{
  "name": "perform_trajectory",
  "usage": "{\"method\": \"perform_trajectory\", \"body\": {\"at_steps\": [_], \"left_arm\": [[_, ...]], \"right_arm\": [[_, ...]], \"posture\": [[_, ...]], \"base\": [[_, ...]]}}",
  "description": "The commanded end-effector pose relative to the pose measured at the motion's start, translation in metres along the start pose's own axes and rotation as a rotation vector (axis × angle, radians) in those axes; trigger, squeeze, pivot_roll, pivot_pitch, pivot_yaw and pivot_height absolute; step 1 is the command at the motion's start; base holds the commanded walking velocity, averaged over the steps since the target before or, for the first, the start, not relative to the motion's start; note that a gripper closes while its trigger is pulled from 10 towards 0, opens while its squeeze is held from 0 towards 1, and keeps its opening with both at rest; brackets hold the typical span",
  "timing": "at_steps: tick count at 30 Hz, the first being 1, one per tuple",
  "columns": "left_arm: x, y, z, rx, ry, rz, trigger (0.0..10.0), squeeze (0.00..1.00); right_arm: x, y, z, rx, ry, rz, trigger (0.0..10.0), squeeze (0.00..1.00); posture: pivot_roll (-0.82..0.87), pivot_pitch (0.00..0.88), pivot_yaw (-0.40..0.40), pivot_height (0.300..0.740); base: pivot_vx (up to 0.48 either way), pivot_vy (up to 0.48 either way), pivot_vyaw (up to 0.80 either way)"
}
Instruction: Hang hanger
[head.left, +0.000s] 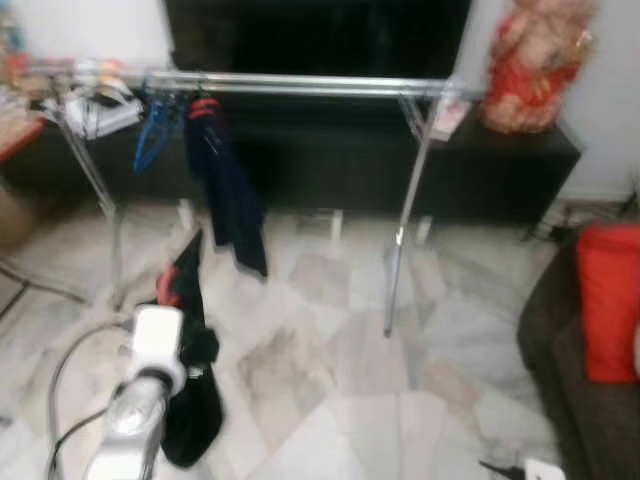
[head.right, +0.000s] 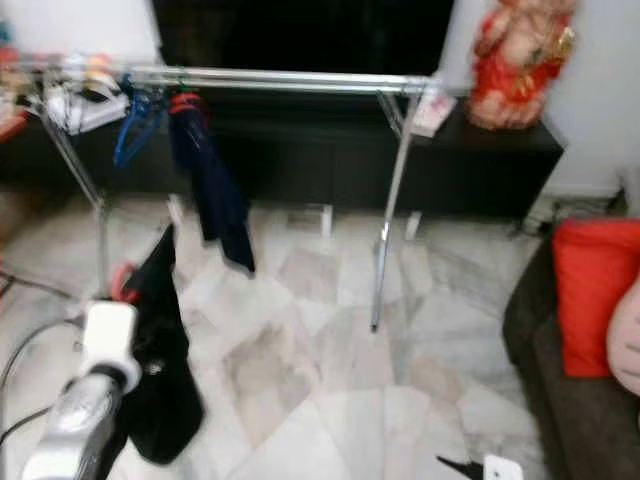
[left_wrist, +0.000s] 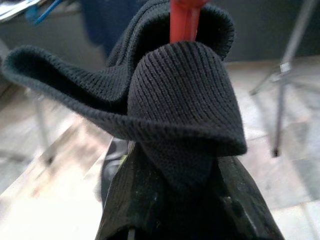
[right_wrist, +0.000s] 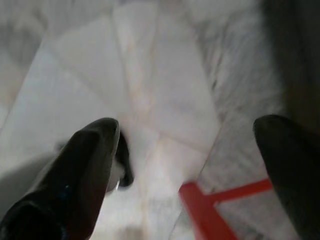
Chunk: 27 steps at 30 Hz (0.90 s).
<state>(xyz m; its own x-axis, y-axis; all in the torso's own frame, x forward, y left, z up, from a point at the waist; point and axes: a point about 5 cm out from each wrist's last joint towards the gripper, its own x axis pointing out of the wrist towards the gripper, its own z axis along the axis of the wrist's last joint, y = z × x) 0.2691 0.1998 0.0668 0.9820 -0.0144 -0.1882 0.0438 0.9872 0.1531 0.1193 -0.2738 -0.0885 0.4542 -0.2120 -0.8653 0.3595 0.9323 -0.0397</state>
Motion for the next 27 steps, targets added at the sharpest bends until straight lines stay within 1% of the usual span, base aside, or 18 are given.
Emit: {"method": "perform_trajectory", "body": {"at_steps": [1,18,21,24,27], "left_arm": [[0.0017,0.0118,0.0127,0.013,-0.057,0.03,10.0,0.0],[0.0034,0.0132,0.0142,0.013,-0.057,0.046,10.0,0.0],[0.0036,0.0129,0.0141,0.012,-0.055,0.048,10.0,0.0],[0.0042,0.0128,0.0144,0.009,-0.055,0.052,10.0,0.0],[0.0045,0.0133,0.0143,0.01,-0.054,0.053,10.0,0.0]], "right_arm": [[0.0014,0.0069,0.0019,0.007,-0.004,0.014,10.0,0.0],[0.0019,0.0088,0.005,0.024,-0.021,0.021,10.0,0.0],[0.002,0.0093,0.006,0.02,-0.027,0.029,10.0,0.0],[0.0021,0.0092,0.0067,-0.002,-0.025,0.03,10.0,0.0],[0.0021,0.0097,0.0075,0.004,-0.03,0.034,10.0,0.0]], "posture": [[-0.04,0.0,-0.02,0.74],[-0.04,0.0,-0.02,0.74],[-0.04,0.0,-0.024,0.74],[-0.04,0.0,-0.026,0.74],[-0.04,0.0,-0.025,0.74]], "base": [[0.315,0.0,0.0],[0.32,0.0,0.0],[0.324,0.0,0.0],[0.326,0.0,0.0],[0.326,0.0,0.58]]}}
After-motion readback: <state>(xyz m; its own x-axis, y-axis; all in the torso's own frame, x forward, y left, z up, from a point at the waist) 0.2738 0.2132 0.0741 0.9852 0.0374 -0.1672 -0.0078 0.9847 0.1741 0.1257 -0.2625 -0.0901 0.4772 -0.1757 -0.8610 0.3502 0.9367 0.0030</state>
